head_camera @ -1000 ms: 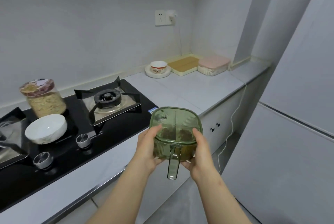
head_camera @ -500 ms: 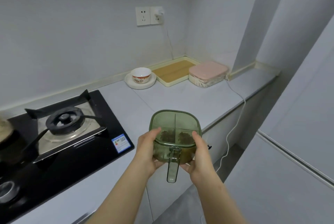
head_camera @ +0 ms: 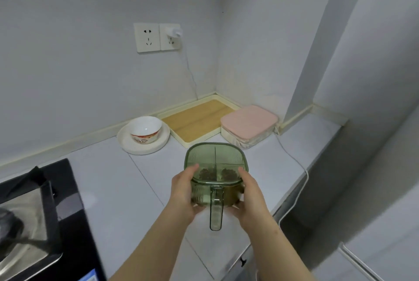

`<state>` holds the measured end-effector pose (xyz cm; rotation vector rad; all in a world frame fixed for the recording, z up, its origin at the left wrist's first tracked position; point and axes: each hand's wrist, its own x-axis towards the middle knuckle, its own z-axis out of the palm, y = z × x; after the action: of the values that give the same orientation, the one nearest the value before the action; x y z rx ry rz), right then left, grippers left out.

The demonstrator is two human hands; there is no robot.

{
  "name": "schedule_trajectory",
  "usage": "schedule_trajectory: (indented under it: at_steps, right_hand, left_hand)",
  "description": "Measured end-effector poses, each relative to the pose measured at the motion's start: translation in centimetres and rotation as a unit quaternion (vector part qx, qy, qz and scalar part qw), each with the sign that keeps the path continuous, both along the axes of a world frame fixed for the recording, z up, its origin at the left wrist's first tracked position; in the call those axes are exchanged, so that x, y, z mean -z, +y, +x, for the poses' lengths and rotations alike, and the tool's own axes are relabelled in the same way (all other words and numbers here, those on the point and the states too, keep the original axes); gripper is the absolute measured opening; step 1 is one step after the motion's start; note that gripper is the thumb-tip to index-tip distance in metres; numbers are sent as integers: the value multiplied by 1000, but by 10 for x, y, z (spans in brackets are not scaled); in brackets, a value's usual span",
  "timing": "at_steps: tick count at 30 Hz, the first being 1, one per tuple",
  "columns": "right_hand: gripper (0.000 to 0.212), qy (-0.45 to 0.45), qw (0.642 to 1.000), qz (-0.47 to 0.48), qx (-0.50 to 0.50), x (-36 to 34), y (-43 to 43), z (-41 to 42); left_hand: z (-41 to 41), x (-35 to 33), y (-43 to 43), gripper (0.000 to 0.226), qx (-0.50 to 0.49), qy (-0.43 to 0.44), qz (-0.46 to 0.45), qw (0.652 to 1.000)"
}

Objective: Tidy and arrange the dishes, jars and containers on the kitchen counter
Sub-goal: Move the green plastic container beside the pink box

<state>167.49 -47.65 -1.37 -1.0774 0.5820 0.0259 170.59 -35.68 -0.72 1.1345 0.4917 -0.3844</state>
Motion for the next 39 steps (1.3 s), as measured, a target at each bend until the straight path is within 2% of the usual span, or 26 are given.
schedule_trajectory:
  at_steps: [4, 10, 16, 22, 27, 33, 39]
  right_hand:
    - [27, 1, 1000, 0, 5, 4, -9, 37]
    - [30, 36, 999, 8, -13, 16, -19, 80]
    - [31, 40, 996, -16, -82, 27, -25, 105]
    - [37, 32, 995, -34, -89, 31, -53, 127]
    - [39, 16, 997, -27, -65, 36, -68, 136]
    - [35, 9, 995, -48, -85, 36, -74, 151]
    - [37, 14, 987, -95, -129, 34, -78, 161]
  left_hand:
    - [40, 2, -10, 17, 9, 5, -10, 1000]
    - [72, 22, -16, 39, -26, 33, -23, 999]
    - [87, 37, -31, 41, -77, 53, -43, 995]
    - [108, 30, -59, 35, -59, 32, 55, 996]
    - [111, 36, -66, 49, -24, 25, 109, 993]
    - [123, 38, -66, 47, 6, -5, 188, 982]
    - [126, 36, -66, 47, -5, 4, 195, 981]
